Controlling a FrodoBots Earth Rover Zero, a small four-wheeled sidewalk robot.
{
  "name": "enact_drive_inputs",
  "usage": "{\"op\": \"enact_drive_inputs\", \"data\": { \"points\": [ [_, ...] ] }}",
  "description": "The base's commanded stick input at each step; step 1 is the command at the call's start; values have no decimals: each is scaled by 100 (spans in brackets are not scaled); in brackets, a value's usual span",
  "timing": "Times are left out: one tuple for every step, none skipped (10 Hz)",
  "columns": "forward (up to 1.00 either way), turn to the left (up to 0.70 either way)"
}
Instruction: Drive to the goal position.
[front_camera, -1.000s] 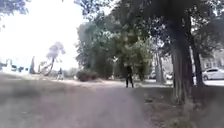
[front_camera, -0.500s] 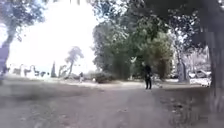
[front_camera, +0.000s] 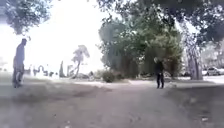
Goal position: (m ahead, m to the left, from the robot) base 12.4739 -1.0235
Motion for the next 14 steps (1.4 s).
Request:
{"op": "enact_drive_inputs", "data": {
  "points": [
    [85, 0],
    [85, 0],
    [85, 0],
    [85, 0],
    [85, 0],
    [85, 0],
    [85, 0],
    [85, 0],
    [85, -5],
    [85, -24],
    [85, -30],
    [85, -14],
    [85, 0],
    [85, 0]
  ]
}}
